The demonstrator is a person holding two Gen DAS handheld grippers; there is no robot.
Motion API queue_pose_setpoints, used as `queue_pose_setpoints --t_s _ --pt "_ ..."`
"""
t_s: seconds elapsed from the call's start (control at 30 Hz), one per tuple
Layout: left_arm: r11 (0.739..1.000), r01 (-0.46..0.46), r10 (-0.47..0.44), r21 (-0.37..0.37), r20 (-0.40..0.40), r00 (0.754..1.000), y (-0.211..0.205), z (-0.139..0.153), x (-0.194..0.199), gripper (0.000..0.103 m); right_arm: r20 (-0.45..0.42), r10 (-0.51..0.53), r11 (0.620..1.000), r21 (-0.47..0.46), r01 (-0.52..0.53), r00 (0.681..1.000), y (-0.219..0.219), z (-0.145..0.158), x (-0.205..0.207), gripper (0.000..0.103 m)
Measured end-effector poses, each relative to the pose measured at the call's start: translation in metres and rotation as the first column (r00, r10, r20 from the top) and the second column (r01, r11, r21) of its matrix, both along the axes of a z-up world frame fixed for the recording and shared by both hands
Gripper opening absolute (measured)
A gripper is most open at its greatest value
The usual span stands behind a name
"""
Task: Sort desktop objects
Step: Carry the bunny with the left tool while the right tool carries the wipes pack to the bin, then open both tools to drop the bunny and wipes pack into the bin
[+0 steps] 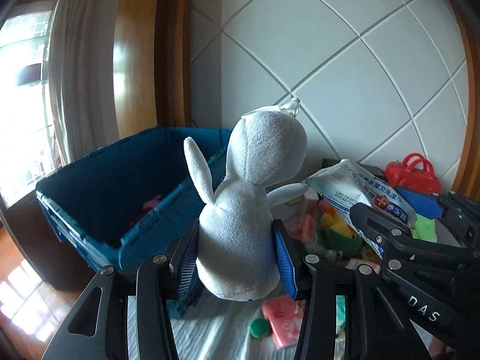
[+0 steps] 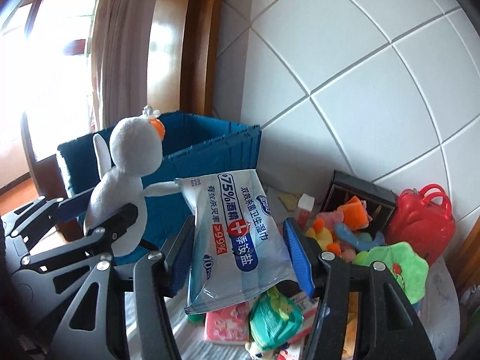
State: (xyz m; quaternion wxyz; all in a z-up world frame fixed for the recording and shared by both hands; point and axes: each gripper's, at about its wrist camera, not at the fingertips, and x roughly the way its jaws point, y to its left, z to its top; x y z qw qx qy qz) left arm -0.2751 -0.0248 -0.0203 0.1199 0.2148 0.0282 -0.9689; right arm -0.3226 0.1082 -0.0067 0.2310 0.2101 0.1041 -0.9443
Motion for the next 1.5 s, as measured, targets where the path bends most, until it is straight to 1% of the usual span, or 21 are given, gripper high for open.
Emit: queue_pose_setpoints --t_s 0.07,0.17,0.33,0.5,0.6,0.67,0.77,0.93,1.03,1.1,1.13,1.17,1.2,1.23,1.27,1.3,1.5 --pt "1.000 0.014 -0.015 -0.014 -0.026 1.000 -0.023 0.011 -0.004 0.046 -0.026 -0.030 0.999 -0.021 0.029 0.999 -0.021 0.010 0.000 0.057" --pt "1.000 0.007 -0.008 -0.028 -0.028 1.000 -0.074 0.018 -0.011 0.046 -0.041 -0.045 0.999 -0.029 0.044 0.998 -0.066 0.020 -0.001 0.057" --pt "0.999 -0.011 0.010 -0.049 -0.024 1.000 -0.161 0.028 -0.022 0.046 -0.014 -0.038 0.999 -0.035 0.037 0.999 -0.149 0.021 -0.011 0.057" --pt "0.999 -0.026 0.028 -0.033 0.057 0.998 -0.231 0.011 -0.042 0.047 0.031 -0.030 0.999 -0.034 0.031 0.999 -0.226 0.016 -0.024 0.057" --pt "0.999 -0.036 0.037 -0.012 0.109 0.993 -0.267 -0.003 -0.054 0.047 0.060 -0.035 0.999 -0.027 0.037 0.998 -0.254 0.010 -0.032 0.057" --pt "0.999 -0.037 0.036 0.002 0.134 0.990 -0.282 -0.010 -0.061 0.047 0.080 -0.043 0.999 -0.017 0.044 0.996 -0.268 0.005 -0.038 0.057" --pt "0.999 -0.023 0.019 0.028 0.166 0.986 -0.298 -0.019 -0.072 0.047 0.108 -0.061 0.998 0.003 0.061 0.992 -0.283 -0.002 -0.047 0.057" --pt "0.998 0.011 -0.023 0.057 0.202 0.979 -0.302 -0.029 -0.086 0.048 0.140 -0.102 0.995 0.032 0.099 0.985 -0.292 -0.011 -0.059 0.057" --pt "0.998 0.025 -0.038 0.062 0.213 0.976 -0.300 -0.032 -0.090 0.053 0.146 -0.123 0.992 0.037 0.118 0.982 -0.293 -0.013 -0.064 0.058" --pt "0.998 0.029 -0.042 0.063 0.214 0.976 -0.297 -0.033 -0.091 0.058 0.147 -0.136 0.991 0.039 0.132 0.980 -0.293 -0.013 -0.066 0.059" --pt "0.998 0.030 -0.042 0.061 0.213 0.976 -0.297 -0.033 -0.092 0.060 0.147 -0.142 0.990 0.039 0.138 0.979 -0.293 -0.013 -0.067 0.064" --pt "0.998 0.030 -0.042 0.059 0.212 0.976 -0.298 -0.033 -0.093 0.068 0.147 -0.148 0.989 0.039 0.144 0.978 -0.294 -0.013 -0.068 0.067" --pt "0.998 0.028 -0.040 0.056 0.208 0.977 -0.297 -0.033 -0.093 0.074 0.145 -0.155 0.988 0.040 0.151 0.977 -0.294 -0.013 -0.068 0.079" --pt "0.998 0.025 -0.036 0.054 0.204 0.978 -0.298 -0.033 -0.092 0.076 0.141 -0.162 0.987 0.040 0.158 0.977 -0.293 -0.012 -0.069 0.093" --pt "0.998 0.021 -0.031 0.054 0.202 0.979 -0.300 -0.033 -0.090 0.080 0.136 -0.169 0.986 0.040 0.165 0.976 -0.293 -0.011 -0.069 0.097" --pt "0.998 0.016 -0.026 0.054 0.201 0.979 -0.301 -0.033 -0.090 0.080 0.134 -0.174 0.985 0.040 0.171 0.976 -0.293 -0.011 -0.069 0.102" --pt "0.998 -0.007 -0.005 0.056 0.204 0.979 -0.312 -0.032 -0.083 0.080 0.126 -0.194 0.981 0.044 0.189 0.973 -0.291 -0.008 -0.065 0.103"
